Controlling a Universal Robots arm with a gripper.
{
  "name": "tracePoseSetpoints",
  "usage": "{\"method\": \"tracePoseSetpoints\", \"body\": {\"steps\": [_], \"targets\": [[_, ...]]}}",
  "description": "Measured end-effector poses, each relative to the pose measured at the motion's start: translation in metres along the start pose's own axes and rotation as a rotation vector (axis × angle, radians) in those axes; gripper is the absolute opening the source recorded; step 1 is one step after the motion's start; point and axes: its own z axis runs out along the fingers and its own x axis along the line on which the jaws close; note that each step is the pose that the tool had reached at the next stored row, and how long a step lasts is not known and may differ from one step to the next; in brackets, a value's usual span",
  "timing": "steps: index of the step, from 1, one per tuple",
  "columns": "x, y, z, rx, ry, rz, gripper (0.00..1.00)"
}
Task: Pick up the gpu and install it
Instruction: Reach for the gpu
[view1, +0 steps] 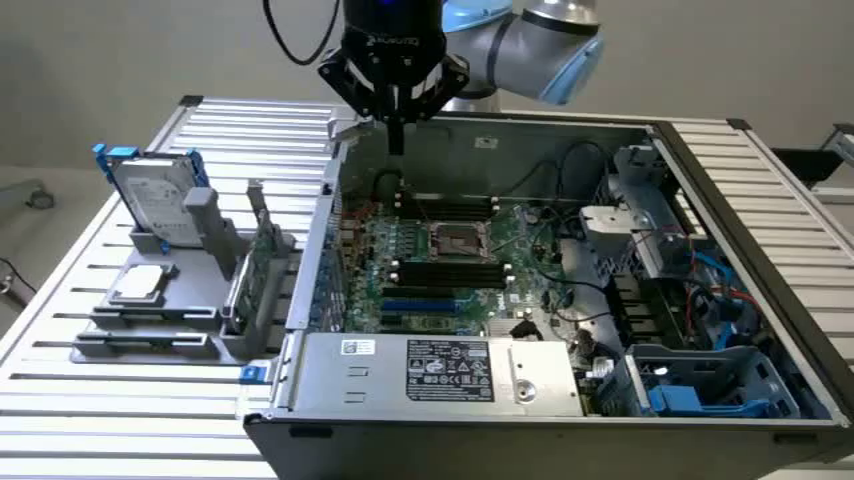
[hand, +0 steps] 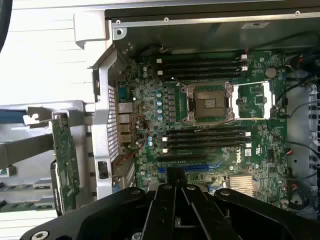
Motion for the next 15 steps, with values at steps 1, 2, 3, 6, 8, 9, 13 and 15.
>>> {"method": "tracePoseSetpoints", "body": {"steps": [1, 2, 3, 6, 8, 9, 13, 15], "targets": [[0.0, -0.0001, 0.0, -0.0001, 0.0, 0.0, 0.11], [0.0, -0.0001, 0.0, 0.0, 0.0, 0.0, 0.11], [0.0, -0.0002, 0.0, -0.0001, 0.0, 0.0, 0.11], [0.0, -0.0004, 0.0, -0.0001, -0.0001, 0.0, 0.11], [0.0, -0.0006, 0.0, 0.0, 0.0, 0.0, 0.11], [0.0, -0.0006, 0.0, 0.0, 0.0, 0.0, 0.11], [0.01, -0.0012, -0.0002, 0.0003, 0.0033, 0.0, 0.11], [0.019, -0.0013, -0.0001, 0.0005, 0.0067, 0.0, 0.11]]}}
